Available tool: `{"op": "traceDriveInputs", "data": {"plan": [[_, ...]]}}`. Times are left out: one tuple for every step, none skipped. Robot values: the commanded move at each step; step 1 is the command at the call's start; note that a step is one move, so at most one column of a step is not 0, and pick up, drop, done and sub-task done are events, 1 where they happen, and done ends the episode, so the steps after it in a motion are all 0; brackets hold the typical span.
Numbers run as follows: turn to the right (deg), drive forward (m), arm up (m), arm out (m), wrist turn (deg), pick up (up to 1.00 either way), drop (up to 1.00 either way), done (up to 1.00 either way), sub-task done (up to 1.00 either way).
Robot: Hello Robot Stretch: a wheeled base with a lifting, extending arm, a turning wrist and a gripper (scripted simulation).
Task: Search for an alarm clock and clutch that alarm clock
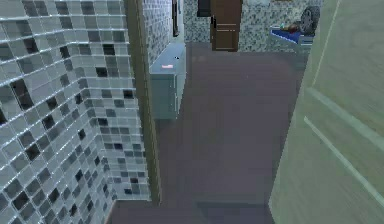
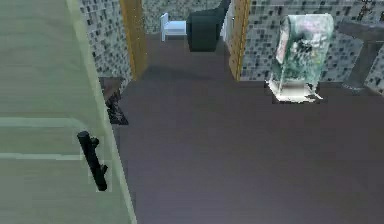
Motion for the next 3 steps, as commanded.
{"op": "traceDriveInputs", "data": {"plan": [[0.0, 1.00, 0.00, 0.00, 0.0, 0.00, 0.00, 0.00, 0.00], [6.0, 0.00, 0.00, 0.00, 0.0, 0.00, 0.00, 0.00, 0.00], [0.0, 0.35, 0.00, 0.00, 0.0, 0.00, 0.00, 0.00, 0.00]]}}
